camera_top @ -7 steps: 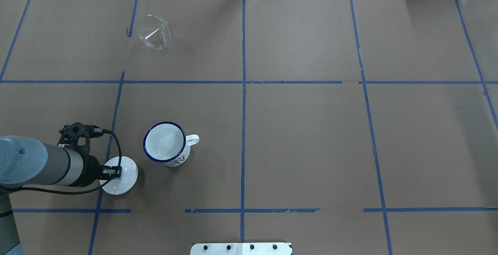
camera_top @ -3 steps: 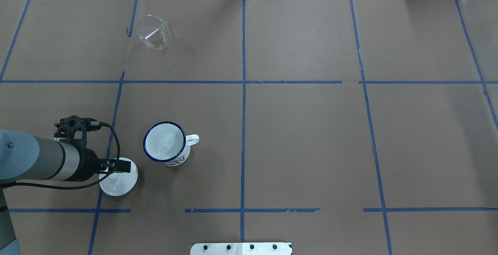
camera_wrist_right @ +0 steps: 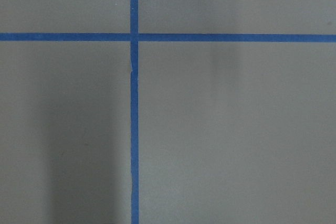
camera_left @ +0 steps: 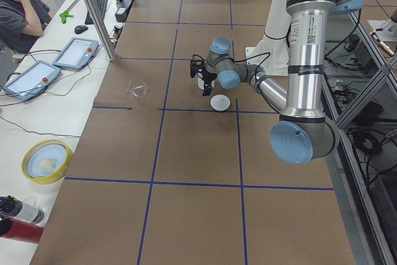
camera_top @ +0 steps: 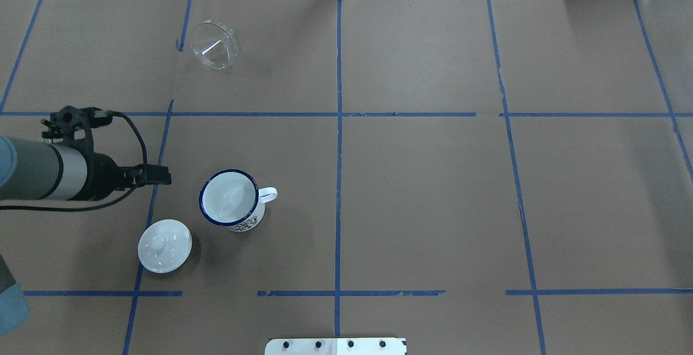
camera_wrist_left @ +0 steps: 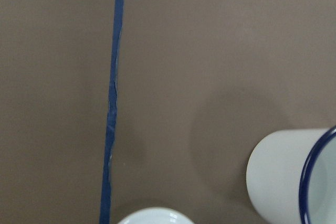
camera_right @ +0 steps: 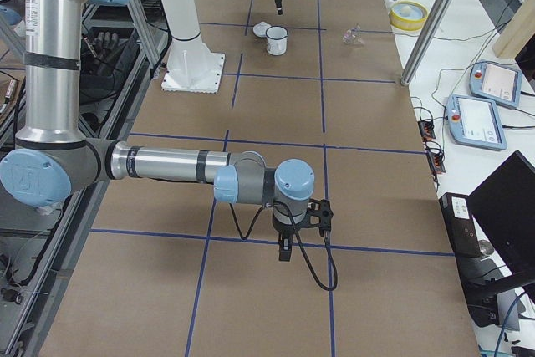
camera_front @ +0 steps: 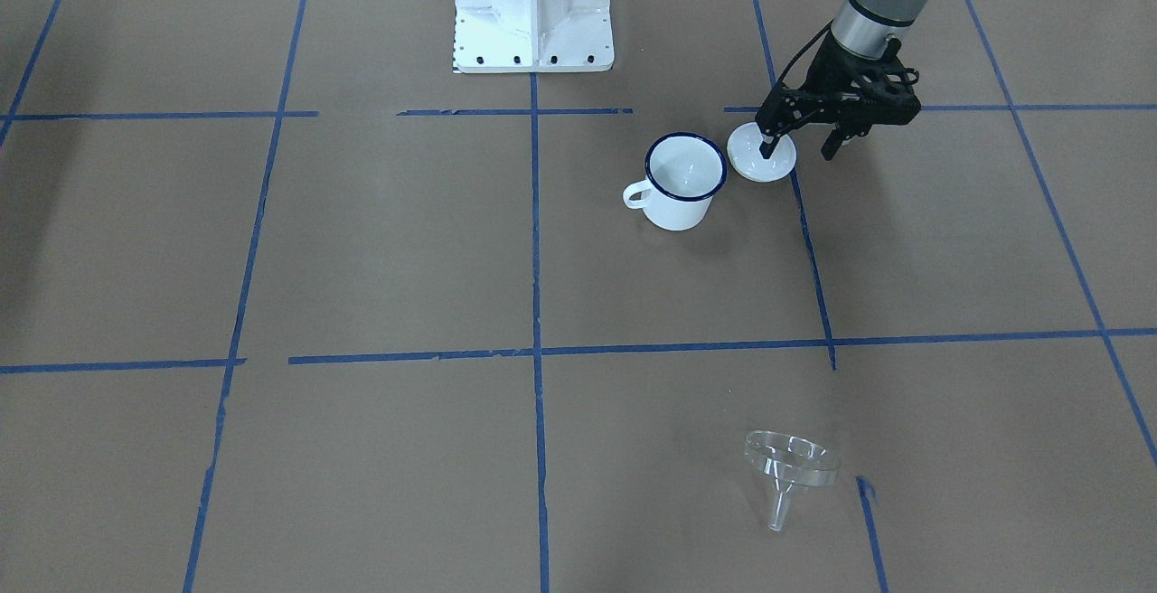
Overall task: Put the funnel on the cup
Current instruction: 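Release the lid and move the left gripper to the glass funnel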
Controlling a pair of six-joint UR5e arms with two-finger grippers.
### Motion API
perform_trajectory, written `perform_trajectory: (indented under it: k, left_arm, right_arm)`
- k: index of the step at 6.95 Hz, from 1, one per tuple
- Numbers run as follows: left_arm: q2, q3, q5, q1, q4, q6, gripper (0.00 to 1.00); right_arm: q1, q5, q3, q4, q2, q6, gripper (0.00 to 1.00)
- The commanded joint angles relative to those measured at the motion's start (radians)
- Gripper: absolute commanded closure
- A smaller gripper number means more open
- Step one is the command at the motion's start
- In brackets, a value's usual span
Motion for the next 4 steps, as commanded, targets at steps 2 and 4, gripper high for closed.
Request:
perform_trajectory:
  k: [2,4]
  left_arm:
    - [-0.246,0.160,0.041,-0.113,-0.027,-0.423,0.00]
    - [-0.417,0.480,0.176,-0.107,-0.257,-0.683,0.00]
  right_arm:
    - [0.000,0.000,0.001,0.000,0.000,0.000,0.00]
    - [0.000,0.000,0.001,0.000,0.000,0.000,0.00]
